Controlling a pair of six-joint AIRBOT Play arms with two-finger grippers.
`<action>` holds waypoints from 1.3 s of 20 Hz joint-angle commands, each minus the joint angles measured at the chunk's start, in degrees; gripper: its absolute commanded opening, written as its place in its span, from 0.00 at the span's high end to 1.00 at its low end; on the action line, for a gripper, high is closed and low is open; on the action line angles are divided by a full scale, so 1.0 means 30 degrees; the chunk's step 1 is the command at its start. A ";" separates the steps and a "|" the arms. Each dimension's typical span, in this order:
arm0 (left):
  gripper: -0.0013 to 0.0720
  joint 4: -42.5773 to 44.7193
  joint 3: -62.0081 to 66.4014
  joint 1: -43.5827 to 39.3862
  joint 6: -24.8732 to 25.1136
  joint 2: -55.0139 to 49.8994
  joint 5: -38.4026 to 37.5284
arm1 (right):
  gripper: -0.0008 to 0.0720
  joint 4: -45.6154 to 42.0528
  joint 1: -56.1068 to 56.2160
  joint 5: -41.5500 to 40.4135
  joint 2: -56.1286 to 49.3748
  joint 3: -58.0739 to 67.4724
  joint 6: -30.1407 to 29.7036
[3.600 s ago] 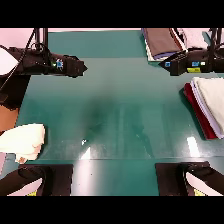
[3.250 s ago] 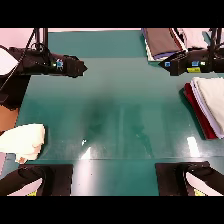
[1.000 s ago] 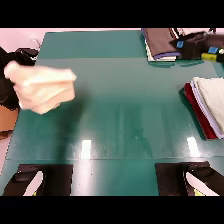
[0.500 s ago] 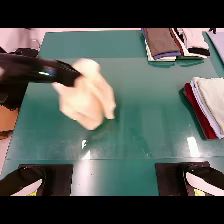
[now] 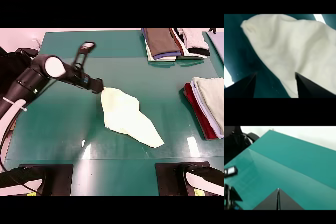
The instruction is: Fold the shirts.
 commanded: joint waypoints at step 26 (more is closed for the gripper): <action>0.95 -0.2535 0.2550 0.3351 0.2040 -0.4160 0.1049 | 0.37 -0.0240 -0.8918 0.3555 0.5260 -2.3503 0.0430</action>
